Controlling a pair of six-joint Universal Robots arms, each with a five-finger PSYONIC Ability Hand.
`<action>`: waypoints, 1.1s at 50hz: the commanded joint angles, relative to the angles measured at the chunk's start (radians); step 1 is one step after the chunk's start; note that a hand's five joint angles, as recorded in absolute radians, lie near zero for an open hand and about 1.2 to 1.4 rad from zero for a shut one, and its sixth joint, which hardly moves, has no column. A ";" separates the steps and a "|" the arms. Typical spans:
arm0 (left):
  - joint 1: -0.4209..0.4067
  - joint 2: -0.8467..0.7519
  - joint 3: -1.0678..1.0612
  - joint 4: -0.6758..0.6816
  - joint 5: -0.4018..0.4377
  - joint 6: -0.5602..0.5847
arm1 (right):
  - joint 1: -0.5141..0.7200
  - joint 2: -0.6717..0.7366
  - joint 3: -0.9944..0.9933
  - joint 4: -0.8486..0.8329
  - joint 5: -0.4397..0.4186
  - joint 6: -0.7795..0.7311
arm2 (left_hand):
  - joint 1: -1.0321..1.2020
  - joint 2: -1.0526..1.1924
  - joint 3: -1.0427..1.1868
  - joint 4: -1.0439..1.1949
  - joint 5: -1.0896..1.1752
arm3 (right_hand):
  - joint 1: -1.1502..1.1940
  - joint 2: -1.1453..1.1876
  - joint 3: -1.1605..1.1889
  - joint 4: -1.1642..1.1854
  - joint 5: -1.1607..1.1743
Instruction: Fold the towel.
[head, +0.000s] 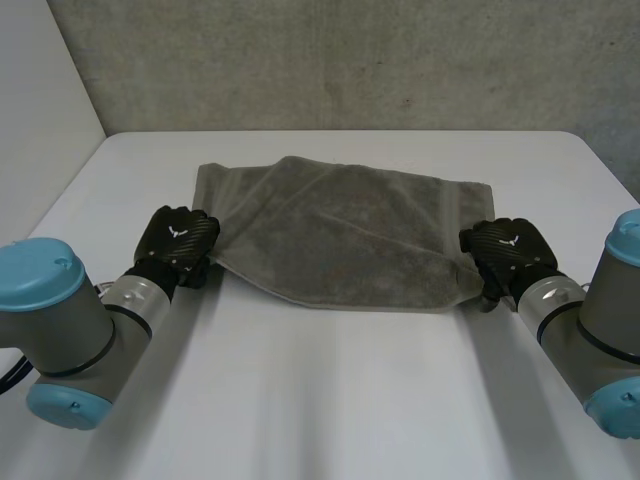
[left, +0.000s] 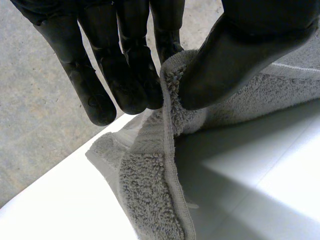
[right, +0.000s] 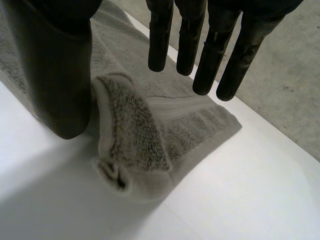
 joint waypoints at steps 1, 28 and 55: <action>0.000 -0.001 0.000 0.000 0.001 0.000 | 0.014 0.001 0.018 -0.043 0.001 0.000 | 0.084 0.057 0.051 0.038 0.070 | -0.011 -0.028 -0.021 -0.025 0.014; 0.017 -0.020 0.018 0.033 -0.002 0.006 | -0.005 0.011 0.000 -0.085 -0.018 0.007 | 0.084 0.057 0.051 0.038 0.070 | 0.883 0.866 0.873 0.869 0.908; 0.066 -0.149 0.080 0.101 -0.007 0.129 | -0.097 -0.047 -0.009 -0.091 -0.022 0.082 | -0.312 -0.340 -0.346 -0.358 -0.327 | 0.883 0.866 0.873 0.869 0.908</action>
